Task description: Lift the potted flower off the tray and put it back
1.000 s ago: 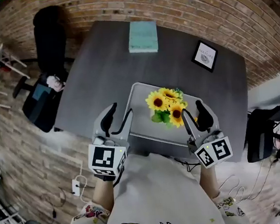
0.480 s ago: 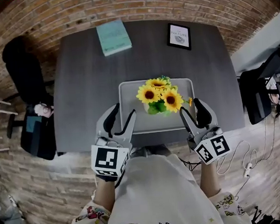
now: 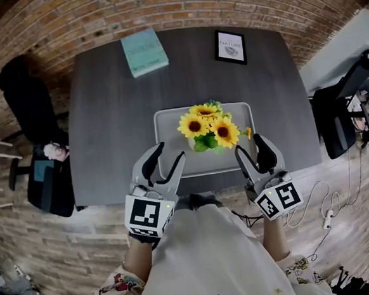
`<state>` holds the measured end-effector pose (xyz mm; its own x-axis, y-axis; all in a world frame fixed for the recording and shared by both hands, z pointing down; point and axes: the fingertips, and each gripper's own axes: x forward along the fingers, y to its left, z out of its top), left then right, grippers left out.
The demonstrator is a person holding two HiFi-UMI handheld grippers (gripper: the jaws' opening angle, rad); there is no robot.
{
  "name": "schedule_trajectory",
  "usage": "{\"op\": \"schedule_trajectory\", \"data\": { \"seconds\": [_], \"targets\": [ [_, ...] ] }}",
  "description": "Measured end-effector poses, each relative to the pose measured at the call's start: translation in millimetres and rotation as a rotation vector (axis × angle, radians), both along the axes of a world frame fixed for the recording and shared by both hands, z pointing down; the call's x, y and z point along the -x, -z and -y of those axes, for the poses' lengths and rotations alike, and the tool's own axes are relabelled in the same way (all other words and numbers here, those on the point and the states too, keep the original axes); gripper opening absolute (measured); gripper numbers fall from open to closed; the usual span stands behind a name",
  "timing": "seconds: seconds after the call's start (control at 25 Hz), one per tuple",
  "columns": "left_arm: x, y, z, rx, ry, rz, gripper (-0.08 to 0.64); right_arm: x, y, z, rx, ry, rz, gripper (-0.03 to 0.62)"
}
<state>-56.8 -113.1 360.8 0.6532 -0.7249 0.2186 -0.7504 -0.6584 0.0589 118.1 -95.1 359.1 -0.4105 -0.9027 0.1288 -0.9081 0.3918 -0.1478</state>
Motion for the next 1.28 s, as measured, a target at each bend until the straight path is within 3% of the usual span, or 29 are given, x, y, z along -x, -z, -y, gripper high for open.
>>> {"op": "schedule_trajectory", "data": {
  "seconds": [0.2,0.6,0.8,1.28],
  "targets": [
    [-13,-9,-2,0.02,-0.039,-0.005,0.212,-1,-10,-4,0.022,0.005,-0.015,0.247],
    [-41,-34,-7,-0.015,-0.135,-0.002,0.235,2,-40,-6,0.022,0.06,-0.02,0.256],
    [-46,-55,-9,-0.02,-0.154,-0.004,0.25,6,-60,-10,0.011,0.099,0.015,0.284],
    [-56,-102,-7,0.004,-0.171,-0.011,0.314,10,-123,1,0.094,0.134,0.018,0.333]
  ]
}}
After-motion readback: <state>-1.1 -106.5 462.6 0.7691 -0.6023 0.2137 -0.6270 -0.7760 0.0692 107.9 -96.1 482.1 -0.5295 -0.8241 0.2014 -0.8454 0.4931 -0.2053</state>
